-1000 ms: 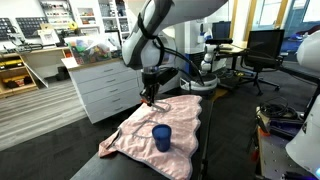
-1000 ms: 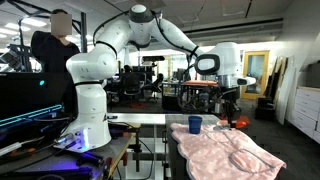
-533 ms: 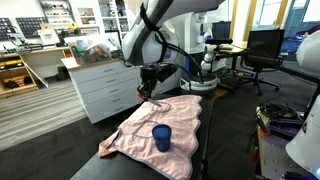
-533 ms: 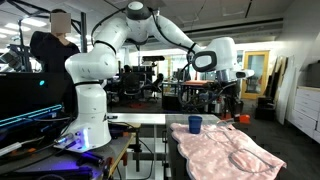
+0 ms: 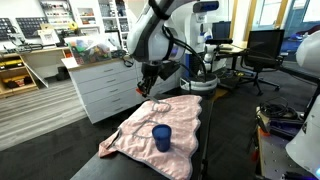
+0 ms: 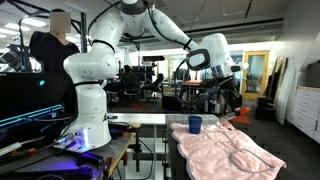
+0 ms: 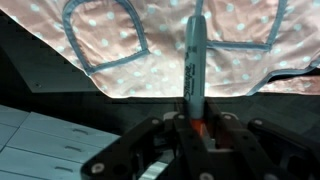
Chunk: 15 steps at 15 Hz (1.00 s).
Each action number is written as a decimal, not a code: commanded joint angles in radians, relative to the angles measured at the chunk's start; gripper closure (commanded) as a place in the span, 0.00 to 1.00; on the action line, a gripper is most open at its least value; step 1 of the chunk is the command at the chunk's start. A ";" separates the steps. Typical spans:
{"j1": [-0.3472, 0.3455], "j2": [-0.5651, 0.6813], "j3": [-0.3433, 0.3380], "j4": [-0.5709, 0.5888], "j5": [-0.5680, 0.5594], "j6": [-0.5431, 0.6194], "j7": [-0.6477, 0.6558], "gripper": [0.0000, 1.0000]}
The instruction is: Put the marker inside the cup
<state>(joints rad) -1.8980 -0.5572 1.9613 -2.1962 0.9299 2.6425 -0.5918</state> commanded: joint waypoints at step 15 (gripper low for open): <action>0.177 0.297 -0.055 -0.186 0.008 0.310 -0.221 0.93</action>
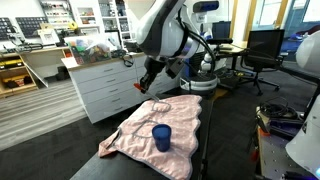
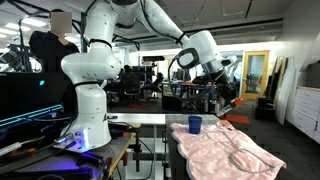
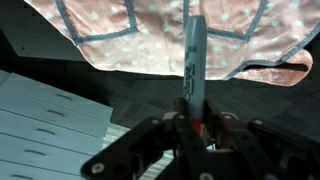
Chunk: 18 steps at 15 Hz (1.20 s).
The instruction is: Put the marker inside the cup
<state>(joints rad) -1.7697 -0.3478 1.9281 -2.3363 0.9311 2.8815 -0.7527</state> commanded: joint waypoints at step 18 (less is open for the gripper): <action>0.161 0.388 -0.001 -0.164 0.001 0.405 -0.142 0.93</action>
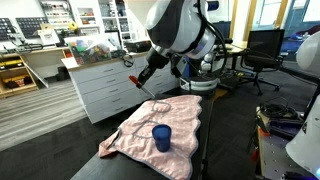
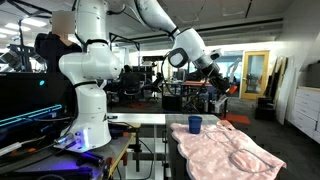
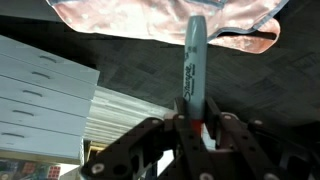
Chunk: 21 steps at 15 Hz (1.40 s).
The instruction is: Put the marker inside the cup
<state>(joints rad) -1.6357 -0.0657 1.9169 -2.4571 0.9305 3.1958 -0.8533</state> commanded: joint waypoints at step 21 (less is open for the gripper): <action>-0.091 0.488 0.111 -0.223 -0.335 0.260 -0.018 0.93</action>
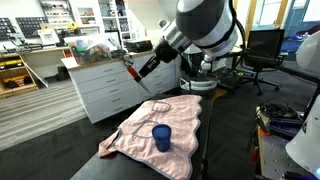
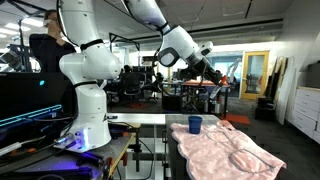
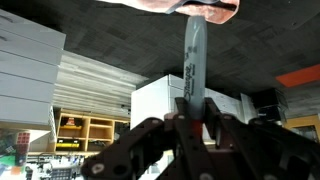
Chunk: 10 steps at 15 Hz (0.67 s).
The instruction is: Put the marker inside the cup
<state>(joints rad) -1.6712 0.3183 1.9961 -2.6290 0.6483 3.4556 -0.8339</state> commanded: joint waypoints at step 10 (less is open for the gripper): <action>-0.068 0.277 -0.013 -0.143 -0.206 0.000 -0.041 0.93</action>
<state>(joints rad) -1.7272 0.5195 1.9939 -2.7357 0.4860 3.4556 -0.8481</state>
